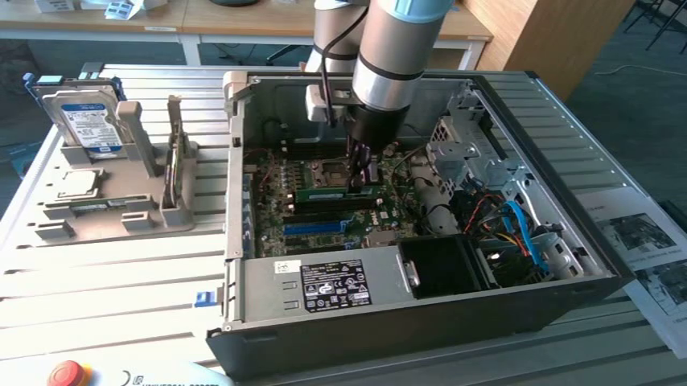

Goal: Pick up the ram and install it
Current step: 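Insert the ram into the slot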

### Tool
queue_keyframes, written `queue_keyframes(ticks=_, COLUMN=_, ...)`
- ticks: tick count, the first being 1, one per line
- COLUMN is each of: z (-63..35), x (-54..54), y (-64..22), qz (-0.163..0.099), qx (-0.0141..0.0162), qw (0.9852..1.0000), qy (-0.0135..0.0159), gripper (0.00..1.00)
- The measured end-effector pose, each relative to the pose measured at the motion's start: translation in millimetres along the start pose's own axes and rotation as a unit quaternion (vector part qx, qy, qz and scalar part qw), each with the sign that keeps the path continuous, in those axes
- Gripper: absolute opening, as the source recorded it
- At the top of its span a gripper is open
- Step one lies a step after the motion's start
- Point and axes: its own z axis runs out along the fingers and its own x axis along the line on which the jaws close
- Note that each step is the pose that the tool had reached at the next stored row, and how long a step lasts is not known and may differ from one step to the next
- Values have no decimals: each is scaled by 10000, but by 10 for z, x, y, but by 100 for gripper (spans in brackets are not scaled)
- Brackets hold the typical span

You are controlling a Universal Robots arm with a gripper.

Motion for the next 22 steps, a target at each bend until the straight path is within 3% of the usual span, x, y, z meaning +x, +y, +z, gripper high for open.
queue_keyframes(ticks=22, z=44, x=1, y=-3, qz=1, qx=0, qw=10000, qy=0, gripper=12)
